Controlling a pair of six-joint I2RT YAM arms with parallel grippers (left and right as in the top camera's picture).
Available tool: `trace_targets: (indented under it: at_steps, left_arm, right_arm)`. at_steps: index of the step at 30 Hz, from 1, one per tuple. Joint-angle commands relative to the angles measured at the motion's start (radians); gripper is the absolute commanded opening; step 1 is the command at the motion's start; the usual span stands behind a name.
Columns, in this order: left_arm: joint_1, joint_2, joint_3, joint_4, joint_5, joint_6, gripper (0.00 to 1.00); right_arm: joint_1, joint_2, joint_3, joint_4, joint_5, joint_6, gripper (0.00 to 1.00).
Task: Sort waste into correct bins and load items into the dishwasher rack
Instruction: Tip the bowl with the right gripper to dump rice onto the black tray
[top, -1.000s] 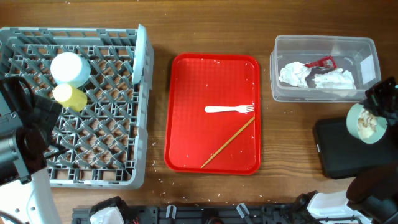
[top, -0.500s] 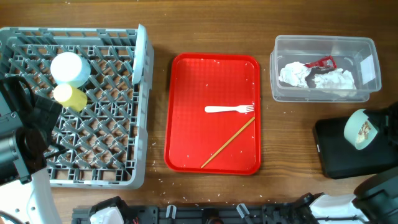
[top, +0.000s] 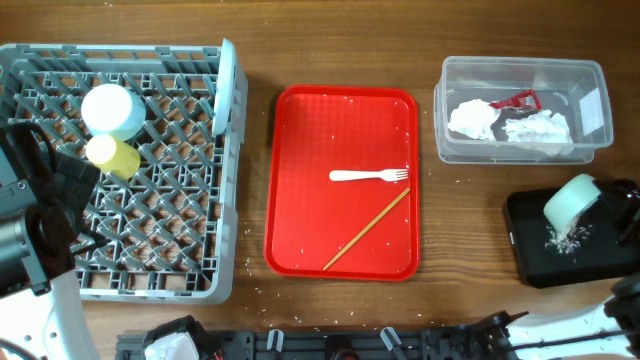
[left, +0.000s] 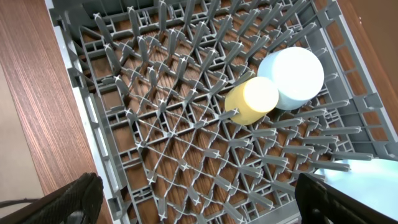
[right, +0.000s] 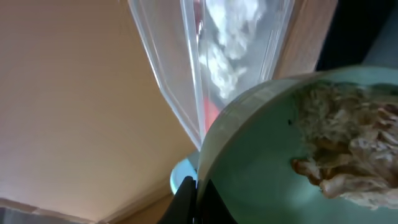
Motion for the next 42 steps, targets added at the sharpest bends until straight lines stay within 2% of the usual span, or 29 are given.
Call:
trace_targets:
  at_steps: [1, 6, 9, 10, 11, 12, 13, 15, 17, 19, 21, 22, 23, 24, 26, 28, 29, 30, 31, 32, 33, 34, 35, 37, 39, 40, 41, 42]
  left_arm:
    - [0.006, -0.004, 0.008, 0.002, -0.017, -0.020, 1.00]
    - [0.006, -0.004, 0.008, 0.002, -0.017, -0.020, 1.00]
    - [0.006, -0.004, 0.008, 0.002, -0.017, -0.020, 1.00]
    - [0.006, -0.004, 0.008, 0.002, -0.017, -0.020, 1.00]
    - [0.006, -0.004, 0.008, 0.002, -0.017, -0.020, 1.00]
    - [0.006, -0.004, 0.008, 0.002, -0.017, -0.020, 1.00]
    - [0.006, -0.004, 0.008, 0.002, -0.017, -0.020, 1.00]
    - [0.006, -0.004, 0.008, 0.002, -0.017, -0.020, 1.00]
    - [0.006, -0.004, 0.008, 0.002, -0.017, -0.020, 1.00]
    - [0.006, -0.004, 0.008, 0.002, -0.017, -0.020, 1.00]
    - [0.006, -0.004, 0.008, 0.002, -0.017, -0.020, 1.00]
    - [0.006, -0.004, 0.008, 0.002, -0.017, -0.020, 1.00]
    - [0.006, -0.004, 0.008, 0.002, -0.017, -0.020, 1.00]
    - [0.006, -0.004, 0.008, 0.002, -0.017, -0.020, 1.00]
    - [0.006, -0.004, 0.008, 0.002, -0.017, -0.020, 1.00]
    - [0.006, -0.004, 0.008, 0.002, -0.017, -0.020, 1.00]
    - [0.006, -0.004, 0.008, 0.002, -0.017, -0.020, 1.00]
    - [0.006, -0.004, 0.008, 0.002, -0.017, -0.020, 1.00]
    - [0.006, -0.004, 0.008, 0.002, -0.017, -0.020, 1.00]
    - [0.006, -0.004, 0.008, 0.002, -0.017, -0.020, 1.00]
    - [0.006, -0.004, 0.008, 0.002, -0.017, -0.020, 1.00]
    - [0.006, -0.004, 0.008, 0.002, -0.017, -0.020, 1.00]
    - [0.006, -0.004, 0.008, 0.002, -0.017, -0.020, 1.00]
    - [0.006, -0.004, 0.008, 0.002, -0.017, -0.020, 1.00]
    - [0.006, -0.004, 0.008, 0.002, -0.017, -0.020, 1.00]
    - [0.006, -0.004, 0.008, 0.002, -0.017, -0.020, 1.00]
    - [0.006, -0.004, 0.008, 0.002, -0.017, -0.020, 1.00]
    - [0.006, -0.004, 0.008, 0.002, -0.017, -0.020, 1.00]
  right_arm:
    - [-0.011, 0.018, -0.001, 0.010, -0.084, -0.043, 0.04]
    - [-0.011, 0.018, -0.001, 0.022, -0.150, -0.136, 0.04]
    - [-0.017, 0.018, -0.001, 0.014, -0.148, -0.102, 0.04]
    - [-0.021, 0.018, -0.001, -0.001, -0.189, -0.162, 0.04]
    - [-0.023, 0.018, -0.001, 0.024, -0.137, -0.110, 0.04]
    - [-0.023, 0.018, -0.001, 0.048, -0.032, 0.048, 0.04]
    - [-0.026, 0.018, -0.001, 0.025, -0.043, 0.047, 0.04]
    - [-0.031, 0.018, -0.001, 0.013, -0.172, -0.124, 0.04]
    - [-0.031, 0.018, -0.001, 0.045, -0.110, -0.013, 0.04]
    - [-0.031, 0.018, -0.001, 0.028, -0.168, -0.080, 0.04]
    - [-0.031, 0.018, -0.001, 0.074, -0.114, -0.006, 0.05]
    - [-0.034, 0.018, -0.001, 0.029, -0.168, -0.053, 0.04]
    - [-0.034, 0.018, -0.001, -0.028, -0.285, -0.231, 0.04]
    - [-0.034, 0.018, -0.001, -0.023, -0.272, -0.272, 0.04]
    - [-0.034, 0.018, -0.001, 0.048, -0.108, 0.005, 0.04]
    - [-0.034, 0.018, -0.001, 0.024, -0.186, -0.083, 0.04]
    - [-0.034, 0.018, -0.001, 0.053, -0.153, -0.085, 0.04]
    - [-0.035, 0.018, -0.001, 0.064, -0.108, -0.023, 0.04]
    - [-0.035, 0.018, -0.001, 0.040, -0.130, -0.049, 0.04]
    - [-0.035, 0.018, -0.001, 0.005, -0.215, -0.175, 0.04]
    - [-0.035, 0.018, -0.001, 0.006, -0.210, -0.186, 0.04]
    - [-0.037, 0.018, -0.001, 0.021, -0.158, -0.058, 0.04]
    - [-0.045, 0.018, -0.001, -0.035, -0.148, 0.056, 0.04]
    - [-0.055, 0.018, -0.001, -0.045, -0.255, -0.047, 0.04]
    - [-0.066, 0.018, -0.001, -0.006, -0.188, 0.046, 0.04]
    - [-0.071, 0.018, -0.001, -0.033, -0.188, 0.048, 0.04]
    - [-0.073, 0.018, -0.001, -0.053, -0.233, -0.042, 0.04]
    - [-0.073, 0.018, -0.001, -0.023, -0.192, -0.014, 0.04]
